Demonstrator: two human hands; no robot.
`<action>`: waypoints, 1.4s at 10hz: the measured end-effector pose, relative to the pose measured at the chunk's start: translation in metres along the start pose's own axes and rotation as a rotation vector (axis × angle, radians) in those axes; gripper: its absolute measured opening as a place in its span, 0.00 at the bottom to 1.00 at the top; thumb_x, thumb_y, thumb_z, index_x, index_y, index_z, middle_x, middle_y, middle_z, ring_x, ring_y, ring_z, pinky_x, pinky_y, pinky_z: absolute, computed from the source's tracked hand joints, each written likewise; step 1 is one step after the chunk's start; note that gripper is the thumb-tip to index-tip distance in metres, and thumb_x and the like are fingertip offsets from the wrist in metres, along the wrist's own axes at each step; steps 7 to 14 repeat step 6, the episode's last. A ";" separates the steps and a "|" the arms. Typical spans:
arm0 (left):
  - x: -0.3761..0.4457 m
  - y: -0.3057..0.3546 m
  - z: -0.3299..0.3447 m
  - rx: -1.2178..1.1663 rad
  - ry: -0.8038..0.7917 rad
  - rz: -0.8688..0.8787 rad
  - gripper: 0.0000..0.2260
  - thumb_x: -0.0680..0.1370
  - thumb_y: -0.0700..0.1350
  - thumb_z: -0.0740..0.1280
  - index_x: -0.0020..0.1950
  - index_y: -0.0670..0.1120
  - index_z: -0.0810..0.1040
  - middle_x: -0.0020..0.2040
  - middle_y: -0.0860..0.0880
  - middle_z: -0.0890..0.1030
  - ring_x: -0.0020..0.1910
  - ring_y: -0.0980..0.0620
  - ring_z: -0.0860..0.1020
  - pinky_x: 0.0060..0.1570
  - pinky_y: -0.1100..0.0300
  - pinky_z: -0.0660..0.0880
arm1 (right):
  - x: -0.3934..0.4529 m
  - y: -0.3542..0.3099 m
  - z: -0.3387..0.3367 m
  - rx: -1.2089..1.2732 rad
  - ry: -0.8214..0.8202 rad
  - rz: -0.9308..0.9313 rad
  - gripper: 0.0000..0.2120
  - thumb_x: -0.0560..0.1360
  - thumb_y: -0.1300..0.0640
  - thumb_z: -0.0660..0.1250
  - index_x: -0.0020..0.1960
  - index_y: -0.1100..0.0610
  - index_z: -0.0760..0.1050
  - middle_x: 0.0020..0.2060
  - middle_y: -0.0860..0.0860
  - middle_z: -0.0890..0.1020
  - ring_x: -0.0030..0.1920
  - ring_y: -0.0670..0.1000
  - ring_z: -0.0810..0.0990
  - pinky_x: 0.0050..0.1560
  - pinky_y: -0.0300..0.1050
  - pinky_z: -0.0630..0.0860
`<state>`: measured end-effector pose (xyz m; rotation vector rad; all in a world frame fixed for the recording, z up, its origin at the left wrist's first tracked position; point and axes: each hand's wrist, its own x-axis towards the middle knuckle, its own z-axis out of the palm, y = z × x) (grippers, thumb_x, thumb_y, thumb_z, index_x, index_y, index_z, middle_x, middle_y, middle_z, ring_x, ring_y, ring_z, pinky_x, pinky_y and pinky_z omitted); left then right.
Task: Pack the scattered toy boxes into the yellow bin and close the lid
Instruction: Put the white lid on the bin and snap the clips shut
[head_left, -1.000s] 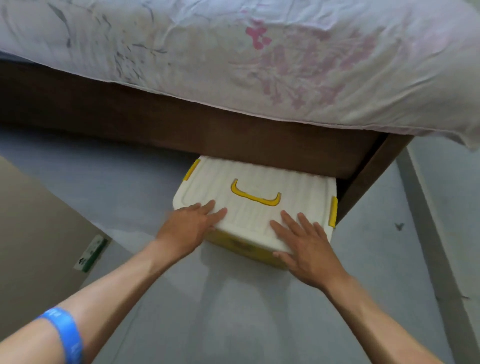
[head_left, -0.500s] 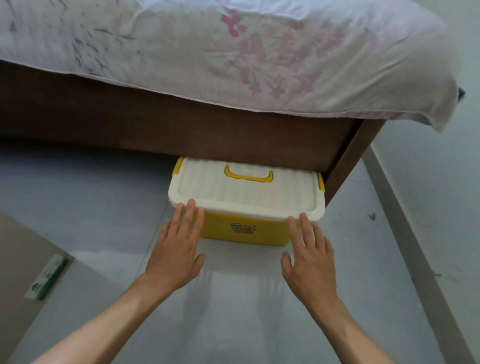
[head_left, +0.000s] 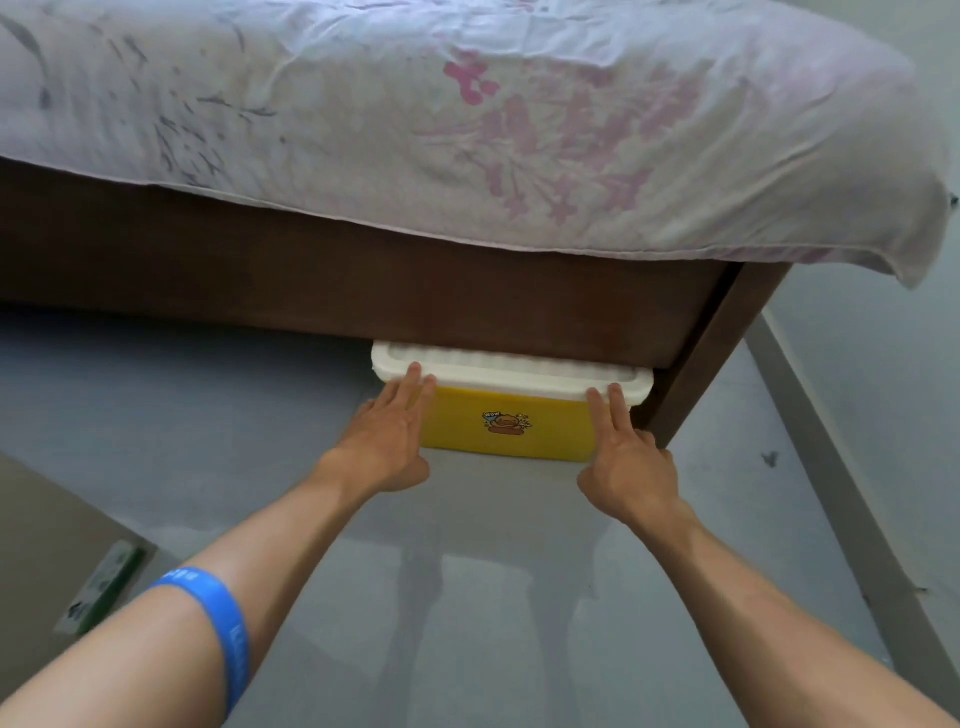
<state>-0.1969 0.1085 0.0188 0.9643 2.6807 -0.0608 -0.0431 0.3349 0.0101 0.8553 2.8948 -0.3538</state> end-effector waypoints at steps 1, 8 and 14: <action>0.015 -0.003 -0.009 -0.021 -0.050 -0.013 0.45 0.75 0.43 0.63 0.80 0.51 0.33 0.79 0.52 0.30 0.80 0.48 0.40 0.76 0.46 0.56 | 0.017 0.000 -0.005 -0.025 -0.064 0.003 0.47 0.72 0.60 0.62 0.80 0.45 0.35 0.79 0.44 0.34 0.55 0.59 0.78 0.46 0.50 0.75; 0.029 -0.010 -0.020 -0.117 -0.066 -0.006 0.42 0.76 0.41 0.61 0.80 0.55 0.36 0.79 0.57 0.32 0.80 0.49 0.40 0.71 0.48 0.65 | 0.027 -0.006 -0.024 0.020 -0.184 0.013 0.46 0.75 0.62 0.60 0.79 0.43 0.32 0.77 0.42 0.30 0.58 0.59 0.76 0.48 0.51 0.76; 0.029 -0.010 -0.020 -0.117 -0.066 -0.006 0.42 0.76 0.41 0.61 0.80 0.55 0.36 0.79 0.57 0.32 0.80 0.49 0.40 0.71 0.48 0.65 | 0.027 -0.006 -0.024 0.020 -0.184 0.013 0.46 0.75 0.62 0.60 0.79 0.43 0.32 0.77 0.42 0.30 0.58 0.59 0.76 0.48 0.51 0.76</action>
